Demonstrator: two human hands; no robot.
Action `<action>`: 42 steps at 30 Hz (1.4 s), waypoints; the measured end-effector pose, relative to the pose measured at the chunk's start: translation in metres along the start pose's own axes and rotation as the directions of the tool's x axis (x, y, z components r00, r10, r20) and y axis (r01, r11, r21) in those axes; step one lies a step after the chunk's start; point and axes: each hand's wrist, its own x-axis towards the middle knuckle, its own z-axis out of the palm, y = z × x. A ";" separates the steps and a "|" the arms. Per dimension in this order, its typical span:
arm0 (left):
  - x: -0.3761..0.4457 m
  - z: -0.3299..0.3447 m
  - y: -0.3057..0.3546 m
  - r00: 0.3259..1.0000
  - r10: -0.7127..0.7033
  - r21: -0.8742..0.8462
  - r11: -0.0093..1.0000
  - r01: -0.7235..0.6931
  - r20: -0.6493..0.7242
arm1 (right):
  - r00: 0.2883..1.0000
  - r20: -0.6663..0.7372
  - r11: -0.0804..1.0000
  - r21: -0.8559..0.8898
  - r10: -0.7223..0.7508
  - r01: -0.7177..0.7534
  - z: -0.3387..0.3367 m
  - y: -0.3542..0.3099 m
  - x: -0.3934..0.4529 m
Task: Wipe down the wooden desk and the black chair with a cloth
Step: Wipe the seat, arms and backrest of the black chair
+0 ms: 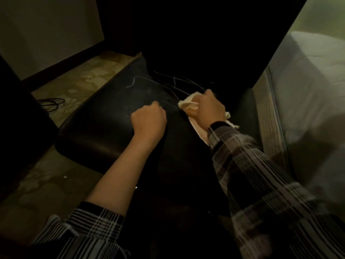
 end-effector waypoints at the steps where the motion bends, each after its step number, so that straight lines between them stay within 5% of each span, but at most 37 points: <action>1: 0.000 0.001 0.000 1.000 0.005 0.004 1.000 -0.005 -0.004 | 1.000 0.015 0.999 0.031 -0.022 0.021 -0.004 0.002 -0.012; 5: 0.001 0.005 -0.001 0.999 0.021 -0.002 1.000 -0.021 -0.033 | 0.984 0.088 0.984 0.102 -0.155 0.146 -0.012 0.018 -0.048; 10: -0.003 -0.001 -0.001 0.998 0.021 -0.059 0.998 -0.024 -0.057 | 1.000 0.011 1.000 0.028 -0.008 0.008 -0.004 0.000 0.003; 22: -0.004 -0.004 -0.008 0.995 0.083 -0.024 0.996 -0.084 -0.048 | 0.992 0.074 0.995 0.010 -0.099 0.099 -0.011 0.002 -0.047; 30: 0.007 -0.019 -0.022 1.000 0.004 -0.266 0.964 0.001 0.017 | 0.997 0.046 0.995 -0.072 -0.060 0.064 0.008 -0.026 0.018; 36: 0.026 -0.015 -0.048 0.992 -0.122 -0.175 0.978 0.114 -0.032 | 0.958 0.142 0.967 0.096 -0.250 0.238 -0.010 -0.018 -0.047; 42: 0.021 -0.003 -0.048 0.994 -0.074 -0.126 0.990 0.063 -0.086 | 0.980 0.069 0.982 0.057 -0.184 0.180 0.011 -0.027 -0.006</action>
